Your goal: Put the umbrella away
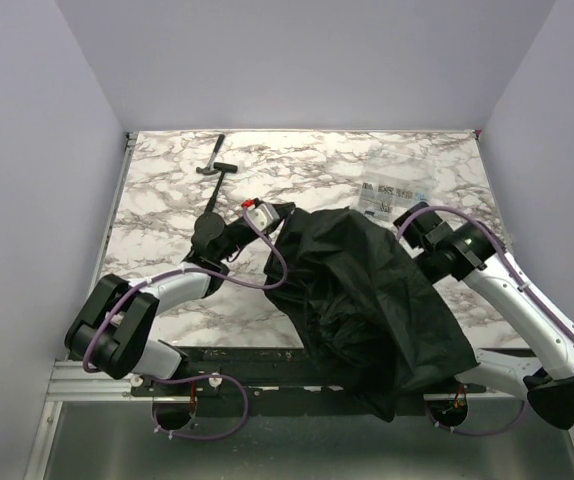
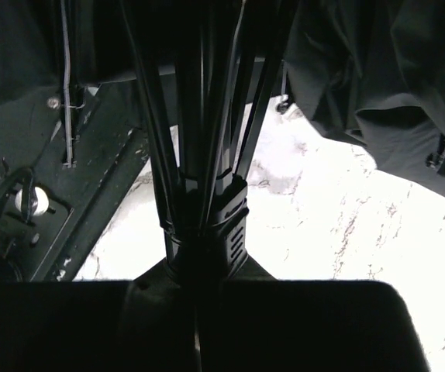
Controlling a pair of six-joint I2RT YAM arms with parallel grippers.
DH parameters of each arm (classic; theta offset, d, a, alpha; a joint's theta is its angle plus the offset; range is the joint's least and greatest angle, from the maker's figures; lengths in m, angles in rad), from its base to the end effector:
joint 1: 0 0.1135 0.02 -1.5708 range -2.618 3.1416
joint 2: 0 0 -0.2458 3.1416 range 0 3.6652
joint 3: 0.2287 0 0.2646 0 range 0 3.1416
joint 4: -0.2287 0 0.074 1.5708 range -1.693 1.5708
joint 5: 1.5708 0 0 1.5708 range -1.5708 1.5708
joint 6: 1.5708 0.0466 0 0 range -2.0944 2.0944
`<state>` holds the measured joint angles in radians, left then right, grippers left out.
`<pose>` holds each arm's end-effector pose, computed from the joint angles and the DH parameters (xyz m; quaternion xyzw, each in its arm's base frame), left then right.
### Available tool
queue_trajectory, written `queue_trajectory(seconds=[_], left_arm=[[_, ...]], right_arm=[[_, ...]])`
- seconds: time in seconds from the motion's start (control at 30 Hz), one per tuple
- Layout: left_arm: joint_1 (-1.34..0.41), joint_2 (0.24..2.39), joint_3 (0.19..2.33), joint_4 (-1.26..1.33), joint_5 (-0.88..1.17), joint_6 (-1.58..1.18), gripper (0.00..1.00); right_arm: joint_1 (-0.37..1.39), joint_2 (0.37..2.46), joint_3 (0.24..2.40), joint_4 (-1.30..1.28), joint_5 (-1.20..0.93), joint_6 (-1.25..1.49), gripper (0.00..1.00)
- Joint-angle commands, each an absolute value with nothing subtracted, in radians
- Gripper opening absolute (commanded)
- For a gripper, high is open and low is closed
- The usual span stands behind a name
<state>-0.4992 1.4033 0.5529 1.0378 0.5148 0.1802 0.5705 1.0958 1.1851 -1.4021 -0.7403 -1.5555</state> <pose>0.2583 -0.1670 0.2231 0.3904 0.5163 -0.2786 0.7095 0.1401 0.1272 0.3100 -0.8305 0.4089 0.2594 0.2753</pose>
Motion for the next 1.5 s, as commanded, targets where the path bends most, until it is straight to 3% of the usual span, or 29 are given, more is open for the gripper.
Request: queue_trajectory(seconds=[0.0, 0.3, 0.67, 0.97, 1.1, 1.23, 1.47], left_arm=[[-0.494, 1.427, 0.610, 1.037, 0.559, 0.209, 0.00], [-0.494, 1.482, 0.663, 1.153, 0.632, 0.154, 0.00], [-0.489, 1.473, 0.654, 1.292, 0.687, 0.123, 0.00], [-0.416, 1.586, 0.656, 1.591, 0.871, -0.097, 0.00], [-0.443, 1.641, 0.730, 1.577, 0.916, -0.115, 0.00], [-0.470, 1.617, 0.746, 1.463, 0.925, -0.009, 0.00], [-0.437, 1.505, 0.664, 1.153, 0.912, 0.304, 0.00]], right_arm=[[0.652, 1.094, 1.114, -1.337, -0.637, -1.584, 0.00], [0.844, 1.262, 1.144, -1.307, -0.522, -1.394, 0.00], [0.801, 1.560, 1.287, -1.421, -0.669, -1.192, 0.00], [0.740, 1.436, 1.084, -1.386, -0.758, -1.222, 0.00], [0.749, 1.436, 1.042, -1.312, -0.747, -1.197, 0.00], [0.741, 1.564, 1.087, -1.319, -0.837, -1.161, 0.00], [0.512, 1.755, 1.209, -1.420, -1.038, -1.169, 0.00]])
